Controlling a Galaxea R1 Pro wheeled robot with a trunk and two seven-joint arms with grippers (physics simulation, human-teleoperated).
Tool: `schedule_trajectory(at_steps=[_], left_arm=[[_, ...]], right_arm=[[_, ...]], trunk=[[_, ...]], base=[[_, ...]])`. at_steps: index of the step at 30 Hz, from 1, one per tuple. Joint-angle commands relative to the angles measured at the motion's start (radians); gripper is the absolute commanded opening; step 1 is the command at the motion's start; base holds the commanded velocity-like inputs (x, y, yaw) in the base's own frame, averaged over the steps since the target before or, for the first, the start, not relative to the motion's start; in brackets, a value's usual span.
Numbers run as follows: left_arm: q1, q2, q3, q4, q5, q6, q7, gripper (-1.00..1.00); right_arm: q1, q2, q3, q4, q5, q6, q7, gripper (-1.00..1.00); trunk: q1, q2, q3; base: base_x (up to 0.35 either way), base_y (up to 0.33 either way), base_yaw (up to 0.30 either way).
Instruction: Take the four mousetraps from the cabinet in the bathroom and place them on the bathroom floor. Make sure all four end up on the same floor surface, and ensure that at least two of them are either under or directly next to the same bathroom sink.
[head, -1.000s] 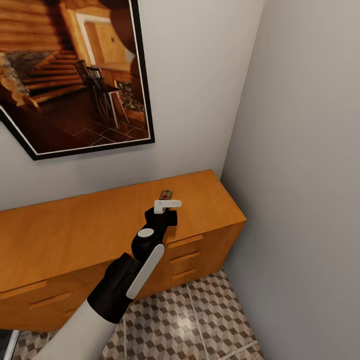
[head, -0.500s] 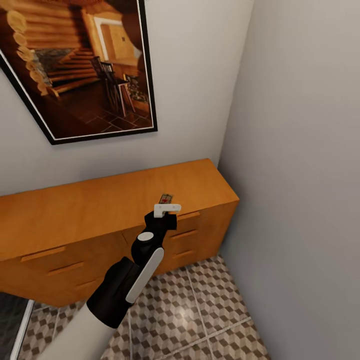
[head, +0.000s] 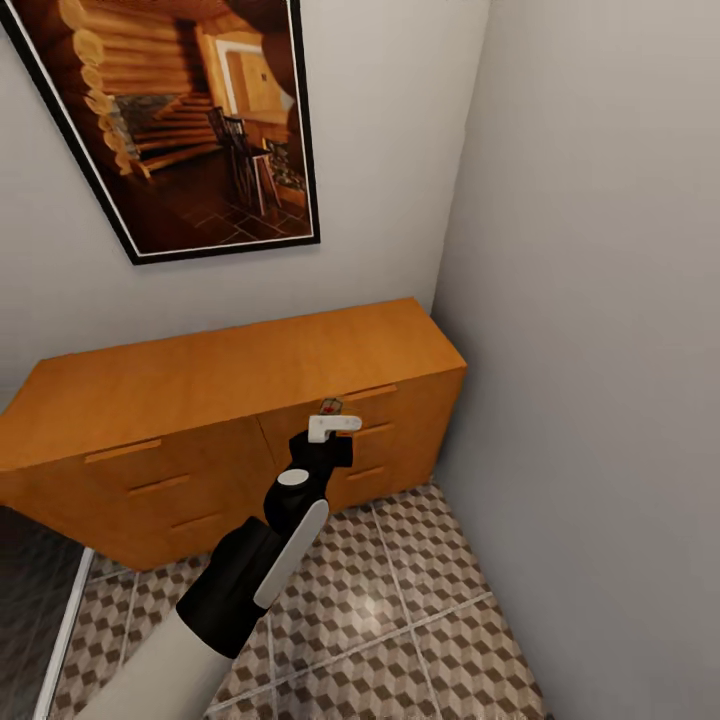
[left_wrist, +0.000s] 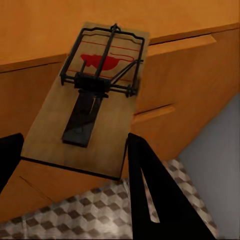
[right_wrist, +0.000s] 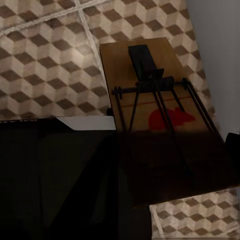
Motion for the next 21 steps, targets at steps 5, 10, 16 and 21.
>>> schedule_trajectory(at_steps=[5,10,16,21], left_arm=[[0.005,0.000,-0.002,0.012,0.006,0.003,0.010,-1.00],[0.013,0.002,-0.001,0.028,0.006,0.002,0.010,-1.00],[0.031,0.013,-0.002,0.043,0.006,0.000,0.009,-1.00],[0.046,0.015,-0.002,0.125,0.005,-0.009,0.007,-1.00]], right_arm=[[-0.001,-0.001,0.009,0.001,-0.011,-0.004,-0.003,-1.00],[-0.001,-0.001,0.009,0.001,-0.011,-0.004,-0.003,-1.00],[-0.001,-0.002,0.009,0.001,-0.011,-0.003,-0.003,-1.00],[-0.001,-0.002,0.009,0.001,-0.011,-0.003,-0.003,-1.00]], trunk=[[0.000,-0.002,-0.001],[0.000,-0.002,-0.001],[0.000,-0.002,-0.001],[0.000,-0.002,-0.001]], base=[[-0.312,0.114,0.000],[-0.299,0.146,0.000],[-0.292,0.157,0.000],[-0.290,0.160,0.000]])
